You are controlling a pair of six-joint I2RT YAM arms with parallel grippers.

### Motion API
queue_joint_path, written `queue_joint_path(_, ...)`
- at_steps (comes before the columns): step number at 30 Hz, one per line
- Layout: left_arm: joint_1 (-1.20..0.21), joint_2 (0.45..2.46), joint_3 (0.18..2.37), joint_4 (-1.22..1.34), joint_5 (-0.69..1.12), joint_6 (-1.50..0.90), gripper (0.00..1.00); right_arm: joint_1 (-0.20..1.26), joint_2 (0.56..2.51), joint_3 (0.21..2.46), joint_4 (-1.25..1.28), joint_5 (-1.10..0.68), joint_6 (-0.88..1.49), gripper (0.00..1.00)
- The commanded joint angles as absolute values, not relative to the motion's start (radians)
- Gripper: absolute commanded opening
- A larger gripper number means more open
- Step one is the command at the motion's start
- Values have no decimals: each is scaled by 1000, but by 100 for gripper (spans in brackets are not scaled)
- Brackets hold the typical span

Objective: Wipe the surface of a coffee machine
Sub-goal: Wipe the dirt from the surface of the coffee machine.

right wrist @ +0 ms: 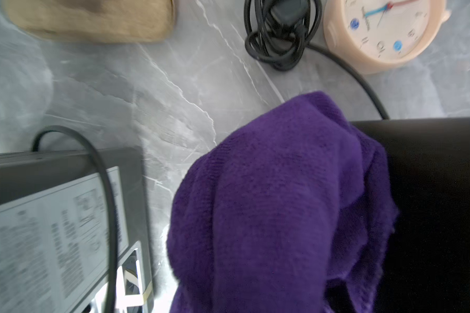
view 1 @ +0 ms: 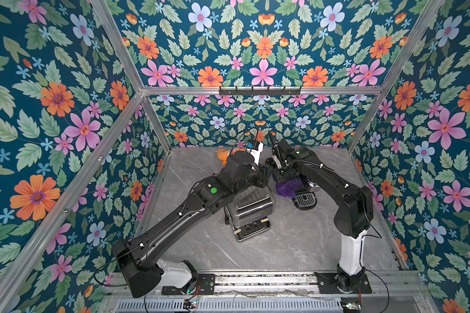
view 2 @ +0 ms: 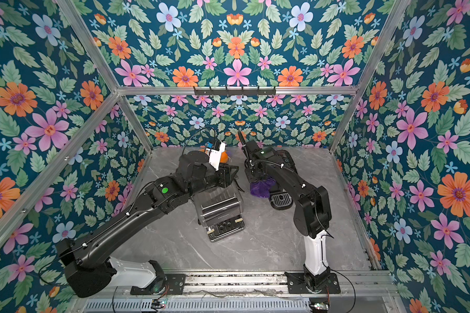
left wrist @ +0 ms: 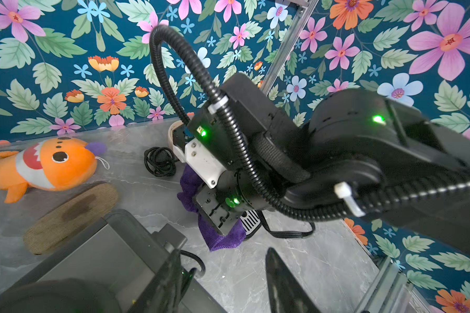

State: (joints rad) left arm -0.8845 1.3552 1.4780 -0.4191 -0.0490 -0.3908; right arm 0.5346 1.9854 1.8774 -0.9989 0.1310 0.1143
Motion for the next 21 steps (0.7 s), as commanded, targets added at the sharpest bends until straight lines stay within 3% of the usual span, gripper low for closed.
queue_joint_path(1, -884, 1349, 1485, -405, -49, -390, 51, 537, 2002, 1867, -965, 128, 127, 0)
queue_joint_path(21, -884, 1324, 1451, -394, -47, -405, 51, 552, 2099, 1847, -942, 140, 137, 0)
